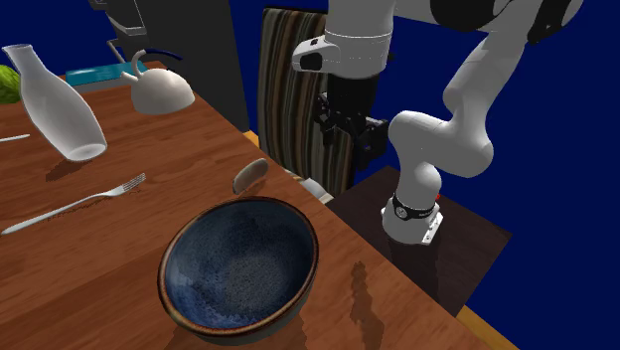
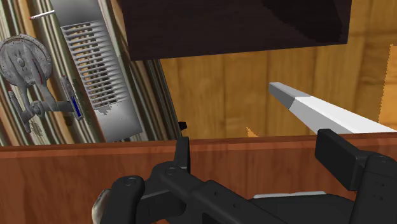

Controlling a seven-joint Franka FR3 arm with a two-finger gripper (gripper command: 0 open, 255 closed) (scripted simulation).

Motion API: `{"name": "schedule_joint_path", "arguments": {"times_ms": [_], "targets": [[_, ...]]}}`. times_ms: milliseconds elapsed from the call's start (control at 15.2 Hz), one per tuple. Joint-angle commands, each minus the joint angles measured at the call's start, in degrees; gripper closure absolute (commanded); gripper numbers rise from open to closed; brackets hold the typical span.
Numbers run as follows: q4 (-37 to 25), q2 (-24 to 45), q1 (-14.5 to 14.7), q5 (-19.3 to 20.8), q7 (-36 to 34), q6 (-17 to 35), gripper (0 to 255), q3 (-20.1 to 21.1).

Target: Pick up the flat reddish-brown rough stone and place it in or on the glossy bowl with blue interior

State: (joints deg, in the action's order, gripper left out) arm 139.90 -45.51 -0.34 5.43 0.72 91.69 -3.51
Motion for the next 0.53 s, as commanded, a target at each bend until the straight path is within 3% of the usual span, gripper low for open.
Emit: {"name": "schedule_joint_path", "arguments": {"times_ms": [0,462], "targets": [[0.0,0.0,0.0,0.0,0.0,0.0,0,0.0],[-8.48,13.99,0.66,4.15,15.29,3.88,0,-9.01]]}}
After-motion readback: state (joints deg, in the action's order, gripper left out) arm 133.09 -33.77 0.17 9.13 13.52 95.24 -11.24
